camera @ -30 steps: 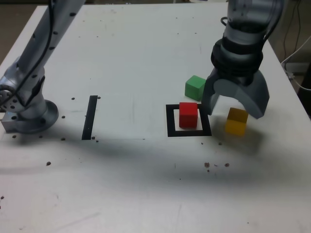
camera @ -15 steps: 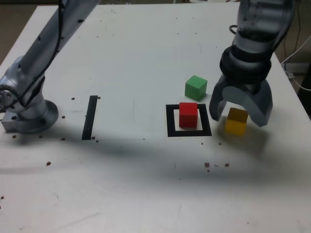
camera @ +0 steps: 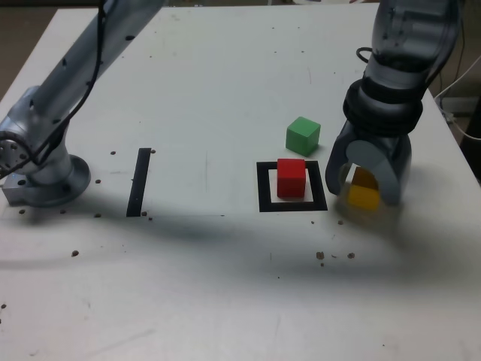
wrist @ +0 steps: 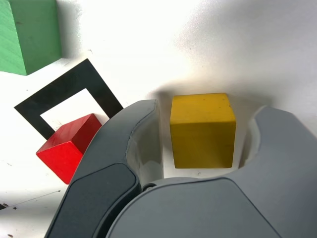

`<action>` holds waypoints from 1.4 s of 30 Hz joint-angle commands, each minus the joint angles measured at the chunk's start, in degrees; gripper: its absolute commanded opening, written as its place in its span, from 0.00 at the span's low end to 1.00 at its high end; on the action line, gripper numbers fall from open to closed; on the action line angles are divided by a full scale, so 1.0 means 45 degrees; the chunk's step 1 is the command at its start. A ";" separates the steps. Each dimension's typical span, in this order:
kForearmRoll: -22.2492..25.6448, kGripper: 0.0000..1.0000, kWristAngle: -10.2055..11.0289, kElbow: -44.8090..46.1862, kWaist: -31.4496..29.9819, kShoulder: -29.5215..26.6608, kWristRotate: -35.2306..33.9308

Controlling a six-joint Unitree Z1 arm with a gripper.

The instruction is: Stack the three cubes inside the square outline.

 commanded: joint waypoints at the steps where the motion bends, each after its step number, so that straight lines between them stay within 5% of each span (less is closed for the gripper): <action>1: -0.0017 0.53 0.0041 -0.0012 -0.0005 0.0057 -0.0018; 13: -0.0205 0.25 -0.0011 0.0307 -0.0005 -0.0192 -0.0278; 27: 0.0244 0.24 0.0267 0.1942 0.0078 -0.3003 -0.1320; 36: -0.0473 0.24 -0.0977 0.4748 0.0439 -0.3539 -0.2455; 42: -0.0869 0.24 -0.1266 0.5260 0.0464 -0.3647 -0.2673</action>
